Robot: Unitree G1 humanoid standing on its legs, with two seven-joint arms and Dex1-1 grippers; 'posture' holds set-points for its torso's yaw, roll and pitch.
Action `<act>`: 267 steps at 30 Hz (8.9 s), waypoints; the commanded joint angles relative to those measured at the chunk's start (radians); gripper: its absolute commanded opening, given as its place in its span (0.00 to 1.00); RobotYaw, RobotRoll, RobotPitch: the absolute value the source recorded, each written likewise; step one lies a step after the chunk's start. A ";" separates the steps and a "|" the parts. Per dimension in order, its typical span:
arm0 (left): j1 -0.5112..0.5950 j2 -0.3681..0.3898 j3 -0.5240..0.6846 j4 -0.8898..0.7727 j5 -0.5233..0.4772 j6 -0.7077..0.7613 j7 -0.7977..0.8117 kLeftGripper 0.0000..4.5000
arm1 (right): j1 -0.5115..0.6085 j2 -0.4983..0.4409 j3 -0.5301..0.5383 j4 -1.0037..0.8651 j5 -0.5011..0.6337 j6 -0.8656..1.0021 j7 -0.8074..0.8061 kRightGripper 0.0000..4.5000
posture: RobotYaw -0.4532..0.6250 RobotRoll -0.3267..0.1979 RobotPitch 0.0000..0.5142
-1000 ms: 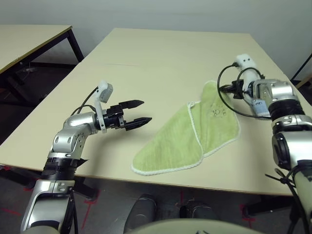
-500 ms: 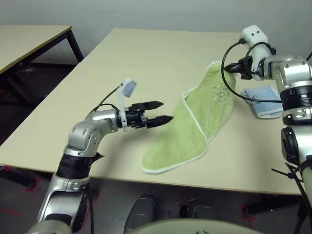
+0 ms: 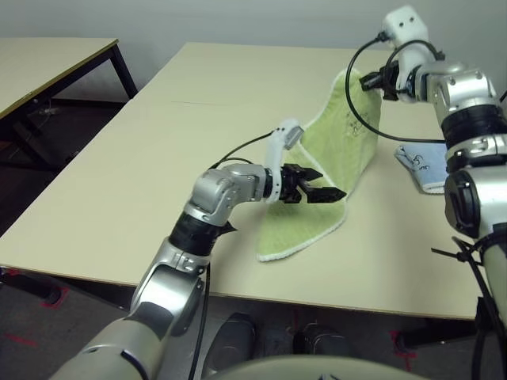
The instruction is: Fold the towel and set it aside.
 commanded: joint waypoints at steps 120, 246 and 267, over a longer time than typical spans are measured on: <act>-0.240 0.313 0.310 1.033 0.454 -0.750 0.088 1.00 | 0.604 -0.214 -0.022 -0.826 0.133 0.489 0.124 0.00 | 0.47 0.62 0.10; -0.427 0.457 0.308 0.974 0.469 -0.753 -0.107 0.01 | 0.342 -0.205 0.129 -0.197 -0.016 -0.150 0.074 0.00 | 0.49 0.62 0.11; 0.091 0.449 0.487 0.429 0.201 -0.588 -0.110 0.01 | 0.858 -0.211 -0.194 -0.587 0.329 0.067 0.259 0.00 | 0.49 0.62 0.16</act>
